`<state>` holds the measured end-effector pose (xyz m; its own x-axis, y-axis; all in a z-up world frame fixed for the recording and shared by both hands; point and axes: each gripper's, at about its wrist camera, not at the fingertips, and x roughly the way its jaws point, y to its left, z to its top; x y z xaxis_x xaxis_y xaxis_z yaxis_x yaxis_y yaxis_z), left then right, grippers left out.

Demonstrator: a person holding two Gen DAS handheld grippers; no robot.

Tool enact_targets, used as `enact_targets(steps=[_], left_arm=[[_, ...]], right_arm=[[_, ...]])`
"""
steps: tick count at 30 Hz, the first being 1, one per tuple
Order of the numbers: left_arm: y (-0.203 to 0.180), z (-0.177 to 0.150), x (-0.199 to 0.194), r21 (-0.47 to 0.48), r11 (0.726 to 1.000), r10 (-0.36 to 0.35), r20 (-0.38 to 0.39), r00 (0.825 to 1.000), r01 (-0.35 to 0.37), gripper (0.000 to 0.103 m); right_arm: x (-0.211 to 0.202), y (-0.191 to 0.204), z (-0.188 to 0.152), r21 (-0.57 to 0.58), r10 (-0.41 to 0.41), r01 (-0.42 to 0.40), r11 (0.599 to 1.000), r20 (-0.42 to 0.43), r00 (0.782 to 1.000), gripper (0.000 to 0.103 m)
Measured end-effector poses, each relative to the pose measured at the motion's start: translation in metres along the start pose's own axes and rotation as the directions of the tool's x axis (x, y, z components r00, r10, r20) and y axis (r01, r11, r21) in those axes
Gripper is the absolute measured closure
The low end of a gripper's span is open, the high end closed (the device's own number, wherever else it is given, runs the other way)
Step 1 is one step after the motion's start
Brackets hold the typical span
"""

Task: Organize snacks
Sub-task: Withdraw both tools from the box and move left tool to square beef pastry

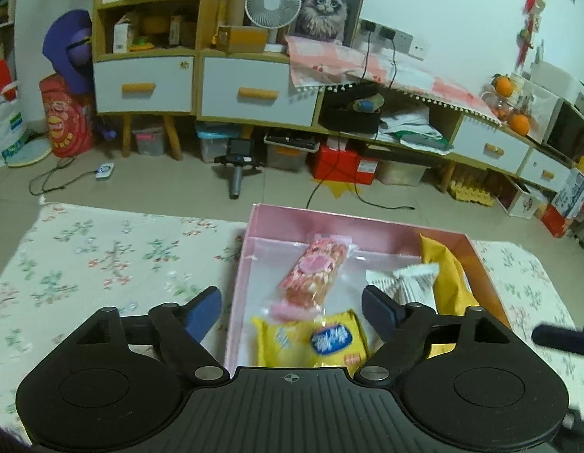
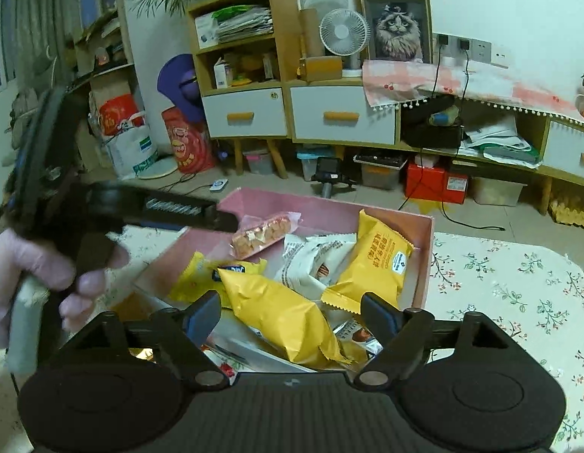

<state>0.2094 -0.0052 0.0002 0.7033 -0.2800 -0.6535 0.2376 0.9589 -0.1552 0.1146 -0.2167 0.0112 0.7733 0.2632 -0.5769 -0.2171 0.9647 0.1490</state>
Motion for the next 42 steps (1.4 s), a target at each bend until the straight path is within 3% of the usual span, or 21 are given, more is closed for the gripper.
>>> enact_targets(steps=[8,18,24,31,42], left_arm=[[0.012,-0.017,-0.045,0.013,0.999,0.03,-0.02,0.999,-0.03,0.008],[0.027,-0.048,-0.085,0.014,0.998,0.06,-0.109,0.992,-0.058,0.005],[0.038,-0.073,-0.1,0.056,0.997,0.065,-0.093,0.994,-0.06,0.002],[0.049,-0.102,-0.104,0.17,0.981,0.105,-0.067,0.992,-0.092,0.002],[0.073,-0.143,-0.115,0.228,0.973,-0.009,-0.075,0.997,0.026,0.002]], right_arm=[[-0.027,0.02,0.005,0.005,0.0,0.0,1.0,0.003,1.0,0.033],[-0.055,0.033,-0.001,0.06,-0.022,0.021,0.998,0.01,1.0,0.026],[-0.062,0.042,-0.009,0.09,-0.013,0.011,0.996,0.015,1.0,0.025],[-0.068,0.062,-0.032,-0.042,-0.027,0.027,0.999,0.0,1.0,0.025],[-0.089,0.083,-0.075,-0.207,0.045,-0.046,0.977,-0.013,0.999,0.025]])
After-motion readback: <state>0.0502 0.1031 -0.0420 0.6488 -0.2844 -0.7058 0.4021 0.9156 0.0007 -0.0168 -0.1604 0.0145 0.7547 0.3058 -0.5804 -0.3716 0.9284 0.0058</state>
